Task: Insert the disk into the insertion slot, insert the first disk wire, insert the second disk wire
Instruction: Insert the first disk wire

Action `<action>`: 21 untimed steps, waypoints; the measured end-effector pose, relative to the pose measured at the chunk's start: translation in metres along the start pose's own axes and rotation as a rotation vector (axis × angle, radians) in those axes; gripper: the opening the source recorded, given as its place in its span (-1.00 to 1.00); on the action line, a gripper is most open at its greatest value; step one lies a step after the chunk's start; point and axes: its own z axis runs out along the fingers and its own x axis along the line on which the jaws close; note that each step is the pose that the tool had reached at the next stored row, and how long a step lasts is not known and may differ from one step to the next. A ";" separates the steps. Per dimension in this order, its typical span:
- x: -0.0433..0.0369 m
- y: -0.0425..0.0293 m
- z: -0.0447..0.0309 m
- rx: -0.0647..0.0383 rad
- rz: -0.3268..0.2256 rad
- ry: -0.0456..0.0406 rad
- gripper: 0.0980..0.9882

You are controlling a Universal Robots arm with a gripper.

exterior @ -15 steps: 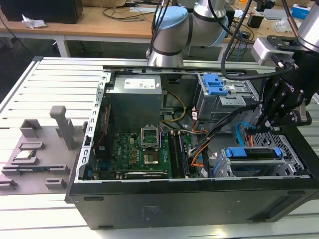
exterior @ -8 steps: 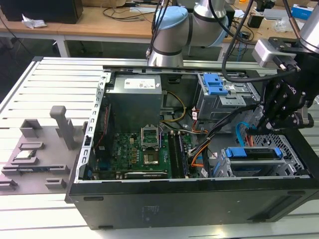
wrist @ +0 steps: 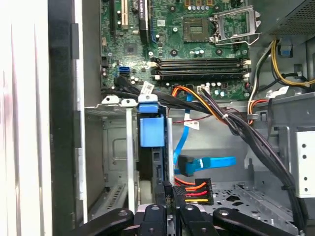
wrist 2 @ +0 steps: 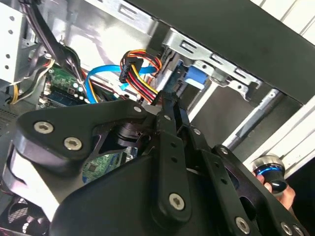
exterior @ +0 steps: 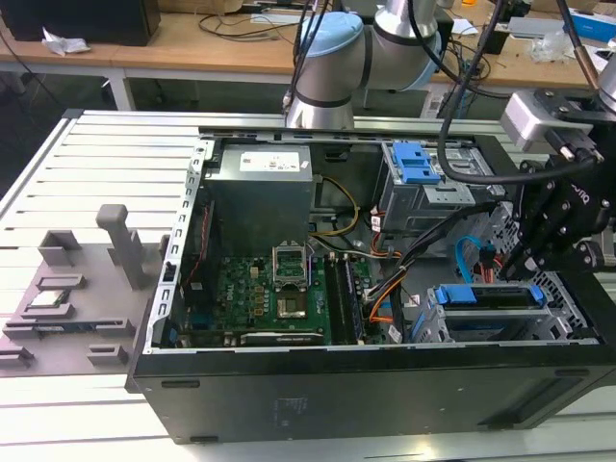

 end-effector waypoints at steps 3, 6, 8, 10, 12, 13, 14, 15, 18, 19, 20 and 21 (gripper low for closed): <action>0.0004 -0.0025 0.0016 0.000 0.000 0.0002 -0.84; 0.0003 -0.0047 0.0042 -0.001 0.000 0.0000 -0.84; 0.0003 -0.0054 0.0062 -0.001 0.000 0.0001 -0.84; 0.0004 -0.0058 0.0083 -0.001 0.000 0.0002 -0.84; 0.0008 -0.0059 0.0100 -0.001 0.000 0.0000 -0.84; 0.0011 -0.0060 0.0111 -0.001 0.000 0.0001 -0.84; 0.0012 -0.0060 0.0115 -0.001 0.000 0.0002 -0.84; 0.0013 -0.0060 0.0121 -0.001 0.000 0.0002 -0.84; 0.0016 -0.0061 0.0142 -0.001 0.000 -0.0001 -0.84; 0.0018 -0.0062 0.0150 -0.001 0.000 0.0000 -0.84; 0.0019 -0.0062 0.0159 -0.001 0.000 0.0003 -0.84; 0.0021 -0.0063 0.0170 -0.001 0.000 0.0004 -0.84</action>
